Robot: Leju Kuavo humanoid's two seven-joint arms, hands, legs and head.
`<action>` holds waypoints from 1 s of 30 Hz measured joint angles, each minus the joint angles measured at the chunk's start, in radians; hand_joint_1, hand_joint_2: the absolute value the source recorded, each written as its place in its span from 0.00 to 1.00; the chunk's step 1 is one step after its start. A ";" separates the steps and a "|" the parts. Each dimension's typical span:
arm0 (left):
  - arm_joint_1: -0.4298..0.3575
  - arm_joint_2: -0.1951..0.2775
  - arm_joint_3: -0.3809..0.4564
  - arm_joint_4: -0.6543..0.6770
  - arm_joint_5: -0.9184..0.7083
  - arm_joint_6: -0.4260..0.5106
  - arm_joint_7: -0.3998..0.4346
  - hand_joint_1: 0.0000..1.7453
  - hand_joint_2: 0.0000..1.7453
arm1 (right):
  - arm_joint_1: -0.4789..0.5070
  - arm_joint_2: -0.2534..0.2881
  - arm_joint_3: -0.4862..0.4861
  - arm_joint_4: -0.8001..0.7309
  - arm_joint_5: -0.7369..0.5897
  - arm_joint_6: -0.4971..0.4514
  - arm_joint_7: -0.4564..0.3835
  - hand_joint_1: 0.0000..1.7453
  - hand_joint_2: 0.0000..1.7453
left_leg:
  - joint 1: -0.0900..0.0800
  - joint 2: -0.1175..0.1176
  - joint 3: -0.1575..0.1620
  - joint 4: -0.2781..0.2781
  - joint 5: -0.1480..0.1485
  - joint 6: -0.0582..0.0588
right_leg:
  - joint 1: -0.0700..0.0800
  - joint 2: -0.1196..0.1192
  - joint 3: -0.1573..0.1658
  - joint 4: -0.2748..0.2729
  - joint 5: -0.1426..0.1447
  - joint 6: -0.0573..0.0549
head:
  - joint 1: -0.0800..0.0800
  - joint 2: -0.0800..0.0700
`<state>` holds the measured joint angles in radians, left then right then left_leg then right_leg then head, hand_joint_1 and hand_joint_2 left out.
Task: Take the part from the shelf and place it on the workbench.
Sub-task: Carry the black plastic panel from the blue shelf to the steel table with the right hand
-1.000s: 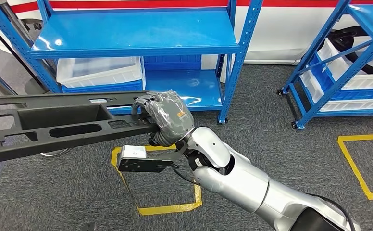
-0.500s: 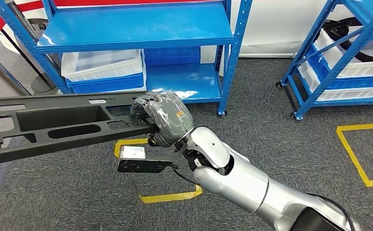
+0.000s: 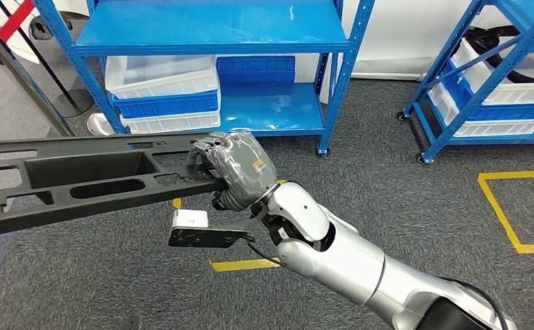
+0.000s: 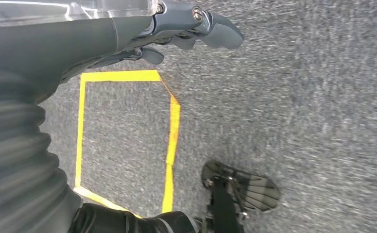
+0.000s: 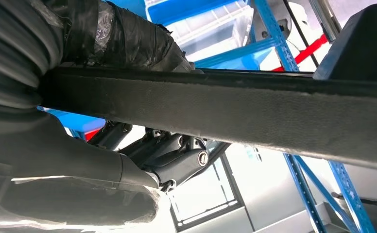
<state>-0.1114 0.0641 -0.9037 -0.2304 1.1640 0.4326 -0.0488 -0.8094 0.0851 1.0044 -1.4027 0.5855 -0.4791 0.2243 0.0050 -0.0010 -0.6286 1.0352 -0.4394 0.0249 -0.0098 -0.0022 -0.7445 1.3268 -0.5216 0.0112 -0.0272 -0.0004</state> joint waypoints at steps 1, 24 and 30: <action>0.000 0.000 0.000 0.000 0.000 0.000 -0.001 0.00 1.00 | 0.000 0.000 0.000 0.000 -0.001 0.000 0.000 1.00 1.00 | -0.005 -0.001 -0.012 0.000 0.010 0.000 | 0.007 0.001 0.039 -0.035 0.024 -0.013 | 0.000 0.000; -0.004 -0.007 0.000 -0.001 0.001 0.004 -0.014 0.00 1.00 | 0.003 0.000 0.000 0.007 0.026 -0.016 0.014 1.00 1.00 | 0.023 -0.002 0.080 -0.001 -0.073 -0.033 | 0.000 -0.005 0.022 -0.261 0.160 -0.001 | -0.002 0.000; -0.003 -0.004 0.000 -0.001 0.001 0.044 -0.104 0.00 1.00 | 0.009 -0.012 0.000 0.007 0.027 -0.014 0.027 1.00 1.00 | 0.020 0.002 0.010 -0.003 -0.012 -0.012 | -0.002 -0.001 -0.027 0.004 0.006 0.010 | 0.002 0.000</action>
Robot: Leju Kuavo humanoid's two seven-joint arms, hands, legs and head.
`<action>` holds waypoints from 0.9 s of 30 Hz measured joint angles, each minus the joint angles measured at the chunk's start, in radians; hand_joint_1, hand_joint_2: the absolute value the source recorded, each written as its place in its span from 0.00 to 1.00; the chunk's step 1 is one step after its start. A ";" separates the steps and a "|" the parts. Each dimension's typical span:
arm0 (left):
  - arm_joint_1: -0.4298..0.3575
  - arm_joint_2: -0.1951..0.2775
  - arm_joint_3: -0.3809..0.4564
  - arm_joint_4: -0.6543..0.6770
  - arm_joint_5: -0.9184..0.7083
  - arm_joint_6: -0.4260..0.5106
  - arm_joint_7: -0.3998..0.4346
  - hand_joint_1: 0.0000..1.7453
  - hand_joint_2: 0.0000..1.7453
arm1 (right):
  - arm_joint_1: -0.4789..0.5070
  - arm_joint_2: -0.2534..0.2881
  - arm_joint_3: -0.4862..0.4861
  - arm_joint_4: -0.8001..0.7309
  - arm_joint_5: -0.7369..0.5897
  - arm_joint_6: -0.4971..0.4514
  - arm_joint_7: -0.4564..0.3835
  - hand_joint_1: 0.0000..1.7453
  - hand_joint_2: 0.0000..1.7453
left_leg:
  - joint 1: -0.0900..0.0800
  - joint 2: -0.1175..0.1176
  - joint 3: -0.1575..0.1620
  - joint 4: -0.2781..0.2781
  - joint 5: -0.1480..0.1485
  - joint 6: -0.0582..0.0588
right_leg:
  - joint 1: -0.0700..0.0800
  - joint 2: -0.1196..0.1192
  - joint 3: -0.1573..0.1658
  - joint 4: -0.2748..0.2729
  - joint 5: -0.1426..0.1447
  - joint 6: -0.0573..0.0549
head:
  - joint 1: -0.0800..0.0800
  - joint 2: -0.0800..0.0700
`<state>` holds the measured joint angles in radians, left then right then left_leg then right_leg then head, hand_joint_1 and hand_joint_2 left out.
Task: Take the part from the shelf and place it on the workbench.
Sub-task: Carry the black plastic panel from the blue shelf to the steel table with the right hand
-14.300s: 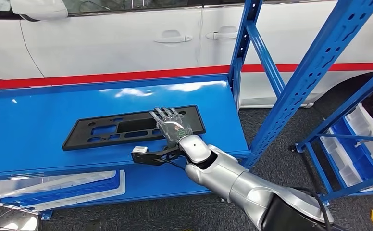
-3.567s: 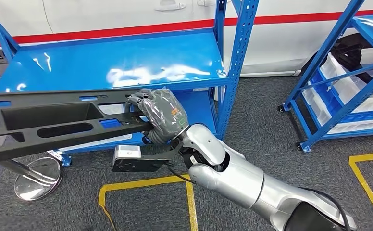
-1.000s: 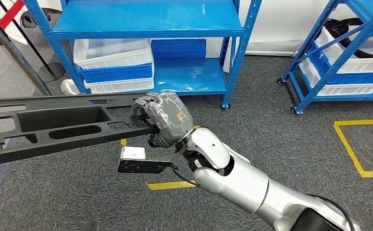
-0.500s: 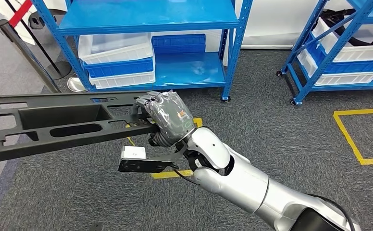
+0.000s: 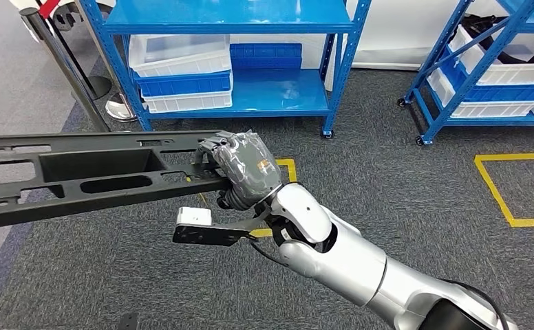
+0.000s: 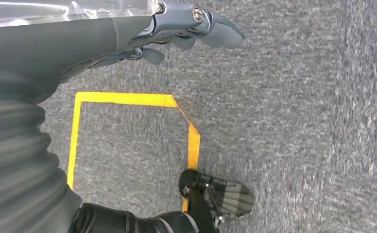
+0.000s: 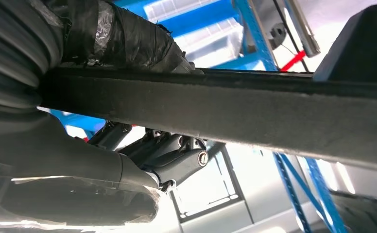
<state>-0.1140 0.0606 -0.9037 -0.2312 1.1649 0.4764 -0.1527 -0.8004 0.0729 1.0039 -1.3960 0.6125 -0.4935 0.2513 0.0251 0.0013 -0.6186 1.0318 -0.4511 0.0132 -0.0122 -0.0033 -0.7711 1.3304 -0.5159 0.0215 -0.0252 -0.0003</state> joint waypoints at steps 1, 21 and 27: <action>0.001 0.001 0.000 0.000 0.003 0.005 -0.005 0.00 1.00 | 0.001 -0.003 0.000 -0.001 -0.002 0.002 0.002 1.00 1.00 | -0.001 -0.001 -0.012 0.000 0.009 -0.002 | 0.001 0.001 0.023 -0.008 0.026 -0.003 | 0.000 0.000; 0.006 0.011 0.000 0.000 0.008 0.023 -0.003 0.00 1.00 | 0.007 -0.010 -0.001 -0.021 -0.023 0.008 0.007 1.00 1.00 | -0.019 0.026 0.032 0.004 -0.021 -0.027 | 0.024 -0.038 0.175 -0.283 0.051 -0.054 | -0.006 0.000; 0.007 0.011 0.001 0.000 0.008 0.024 -0.003 0.00 1.00 | 0.007 -0.012 -0.001 -0.027 -0.023 0.007 0.006 1.00 1.00 | -0.007 0.006 0.031 -0.032 0.008 0.004 | 0.017 -0.006 0.124 -0.165 -0.027 -0.019 | -0.004 0.000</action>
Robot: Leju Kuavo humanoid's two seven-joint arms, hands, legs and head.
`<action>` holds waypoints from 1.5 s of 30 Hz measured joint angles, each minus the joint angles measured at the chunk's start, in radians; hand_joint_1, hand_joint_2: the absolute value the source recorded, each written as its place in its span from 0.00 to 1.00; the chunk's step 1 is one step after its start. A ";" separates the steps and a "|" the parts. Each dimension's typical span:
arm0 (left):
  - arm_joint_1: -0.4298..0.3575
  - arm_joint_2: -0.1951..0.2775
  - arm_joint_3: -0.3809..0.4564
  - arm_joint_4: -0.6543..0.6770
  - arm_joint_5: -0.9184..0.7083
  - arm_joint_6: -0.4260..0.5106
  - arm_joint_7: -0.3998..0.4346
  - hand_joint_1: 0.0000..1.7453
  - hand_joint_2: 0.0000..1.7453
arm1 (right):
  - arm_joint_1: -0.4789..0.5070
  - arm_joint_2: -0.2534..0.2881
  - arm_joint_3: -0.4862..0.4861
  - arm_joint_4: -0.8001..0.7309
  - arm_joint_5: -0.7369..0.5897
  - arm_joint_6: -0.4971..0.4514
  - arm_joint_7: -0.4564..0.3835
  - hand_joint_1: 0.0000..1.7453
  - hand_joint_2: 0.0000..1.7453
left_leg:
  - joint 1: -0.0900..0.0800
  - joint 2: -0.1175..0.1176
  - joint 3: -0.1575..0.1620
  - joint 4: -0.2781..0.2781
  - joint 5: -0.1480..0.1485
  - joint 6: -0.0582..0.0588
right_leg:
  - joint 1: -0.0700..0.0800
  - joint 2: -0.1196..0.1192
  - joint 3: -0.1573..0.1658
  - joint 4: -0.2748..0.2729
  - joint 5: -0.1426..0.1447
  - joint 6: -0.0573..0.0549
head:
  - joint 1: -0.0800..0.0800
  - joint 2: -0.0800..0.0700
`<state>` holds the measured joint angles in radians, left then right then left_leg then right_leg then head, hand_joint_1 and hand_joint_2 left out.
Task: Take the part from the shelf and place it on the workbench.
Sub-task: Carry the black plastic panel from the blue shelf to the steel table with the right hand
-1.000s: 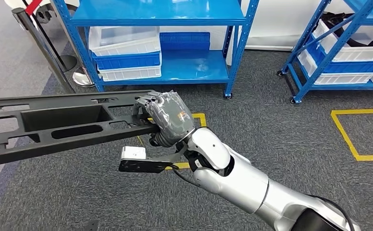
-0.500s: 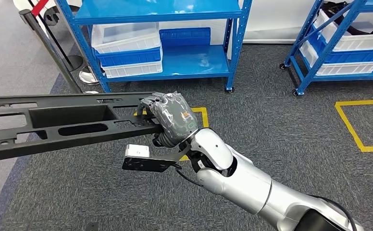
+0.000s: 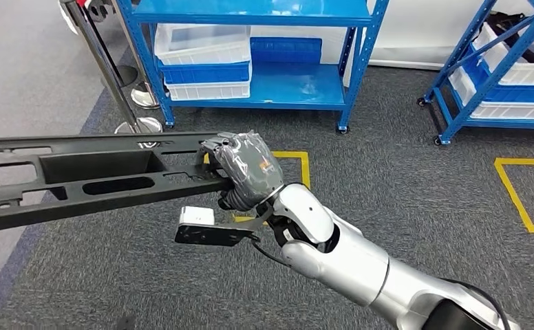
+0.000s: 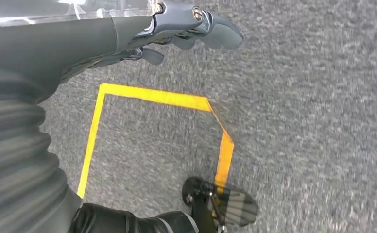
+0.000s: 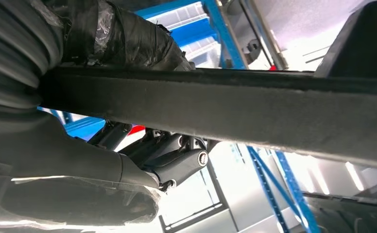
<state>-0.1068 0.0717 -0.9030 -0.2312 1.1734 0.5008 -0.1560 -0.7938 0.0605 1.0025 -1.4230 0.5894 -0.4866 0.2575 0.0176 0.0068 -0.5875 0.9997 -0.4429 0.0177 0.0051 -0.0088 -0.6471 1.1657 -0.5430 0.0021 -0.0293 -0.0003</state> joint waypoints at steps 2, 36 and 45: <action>0.000 0.000 0.000 0.000 0.000 0.000 0.000 0.00 1.00 | 0.004 -0.002 0.000 0.000 0.000 0.000 0.000 1.00 1.00 | 0.002 -0.011 -0.007 0.001 0.004 0.001 | -0.010 0.006 -0.049 0.113 -0.047 0.009 | 0.000 0.000; 0.001 -0.001 0.000 0.000 0.000 -0.001 -0.002 0.00 1.00 | 0.013 -0.013 0.000 -0.006 -0.010 -0.005 -0.009 1.00 1.00 | 0.000 -0.060 -0.025 0.019 0.007 0.004 | -0.023 0.017 -0.019 0.042 0.027 0.020 | -0.003 0.000; 0.005 0.000 0.001 0.001 0.012 0.003 -0.007 0.00 1.00 | 0.011 -0.016 0.000 -0.012 -0.010 -0.004 -0.014 1.00 1.00 | 0.008 -0.055 -0.091 0.107 -0.033 -0.049 | -0.028 0.027 0.046 -0.117 0.083 -0.022 | -0.013 0.000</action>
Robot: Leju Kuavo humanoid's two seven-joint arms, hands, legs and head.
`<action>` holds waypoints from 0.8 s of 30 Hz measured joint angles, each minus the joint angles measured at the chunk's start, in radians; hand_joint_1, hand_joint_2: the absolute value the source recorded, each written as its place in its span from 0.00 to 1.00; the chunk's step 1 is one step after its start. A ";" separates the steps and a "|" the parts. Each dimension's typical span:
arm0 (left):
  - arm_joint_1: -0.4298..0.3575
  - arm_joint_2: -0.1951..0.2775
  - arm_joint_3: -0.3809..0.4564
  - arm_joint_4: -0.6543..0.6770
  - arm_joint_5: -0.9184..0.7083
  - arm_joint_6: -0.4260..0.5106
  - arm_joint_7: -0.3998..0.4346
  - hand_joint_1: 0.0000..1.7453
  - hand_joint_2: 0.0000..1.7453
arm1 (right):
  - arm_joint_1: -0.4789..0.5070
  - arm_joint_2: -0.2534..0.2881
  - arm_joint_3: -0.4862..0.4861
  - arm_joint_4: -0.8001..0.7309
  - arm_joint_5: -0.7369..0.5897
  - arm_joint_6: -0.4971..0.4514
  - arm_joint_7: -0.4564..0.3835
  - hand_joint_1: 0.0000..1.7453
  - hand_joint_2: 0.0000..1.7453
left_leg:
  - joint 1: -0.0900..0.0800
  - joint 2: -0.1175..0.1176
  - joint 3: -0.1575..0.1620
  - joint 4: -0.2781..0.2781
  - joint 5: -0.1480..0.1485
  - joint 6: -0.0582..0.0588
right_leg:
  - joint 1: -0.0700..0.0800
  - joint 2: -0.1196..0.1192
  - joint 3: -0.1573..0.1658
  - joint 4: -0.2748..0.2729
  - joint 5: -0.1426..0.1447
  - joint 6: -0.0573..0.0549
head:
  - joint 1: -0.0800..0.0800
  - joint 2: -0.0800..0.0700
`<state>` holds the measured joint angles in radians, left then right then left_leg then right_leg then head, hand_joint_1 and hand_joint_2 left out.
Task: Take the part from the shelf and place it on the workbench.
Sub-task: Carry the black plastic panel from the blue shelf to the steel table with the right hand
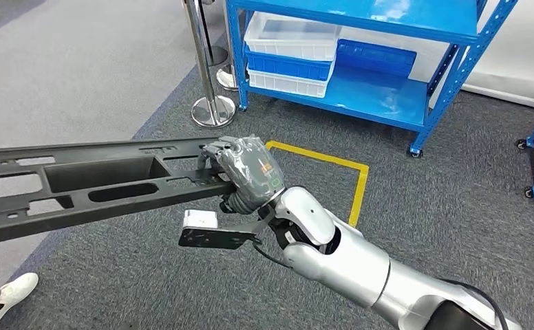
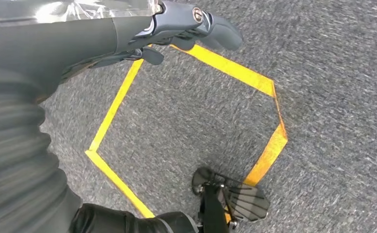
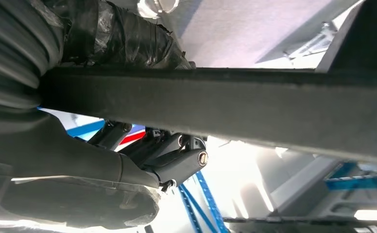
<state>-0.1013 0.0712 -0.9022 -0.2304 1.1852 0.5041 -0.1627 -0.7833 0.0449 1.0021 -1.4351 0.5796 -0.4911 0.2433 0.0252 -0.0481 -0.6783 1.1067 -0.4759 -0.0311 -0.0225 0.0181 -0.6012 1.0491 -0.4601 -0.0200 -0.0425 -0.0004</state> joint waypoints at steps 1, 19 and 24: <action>-0.002 0.000 0.000 0.000 0.003 0.001 -0.003 0.00 1.00 | 0.000 0.000 0.000 -0.001 0.001 0.000 0.000 1.00 1.00 | -0.002 0.021 -0.027 0.058 -0.030 -0.002 | 0.002 -0.011 0.000 -0.001 0.000 -0.004 | -0.003 0.000; -0.034 0.013 0.111 0.000 0.114 -0.021 -0.194 0.00 1.00 | -0.129 -0.003 0.000 -0.083 0.053 0.065 0.067 1.00 1.00 | -0.015 0.017 0.066 -0.102 0.045 0.056 | 0.014 -0.027 -0.115 0.250 -0.120 0.033 | 0.001 0.000; -0.052 0.015 0.130 0.000 0.118 -0.022 -0.198 0.00 1.00 | -0.148 -0.009 0.001 -0.098 0.019 0.065 0.045 1.00 1.00 | -0.008 -0.044 0.049 -0.074 0.036 0.036 | -0.002 0.043 -0.026 0.043 -0.006 0.034 | 0.000 0.000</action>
<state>-0.1529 0.0860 -0.7723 -0.2304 1.3031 0.4826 -0.3611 -0.9310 0.0357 1.0033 -1.5333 0.5983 -0.4260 0.2886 0.0170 -0.0922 -0.6292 1.0326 -0.4401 0.0045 -0.0249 0.0609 -0.6272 1.0926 -0.4656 0.0140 -0.0423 -0.0004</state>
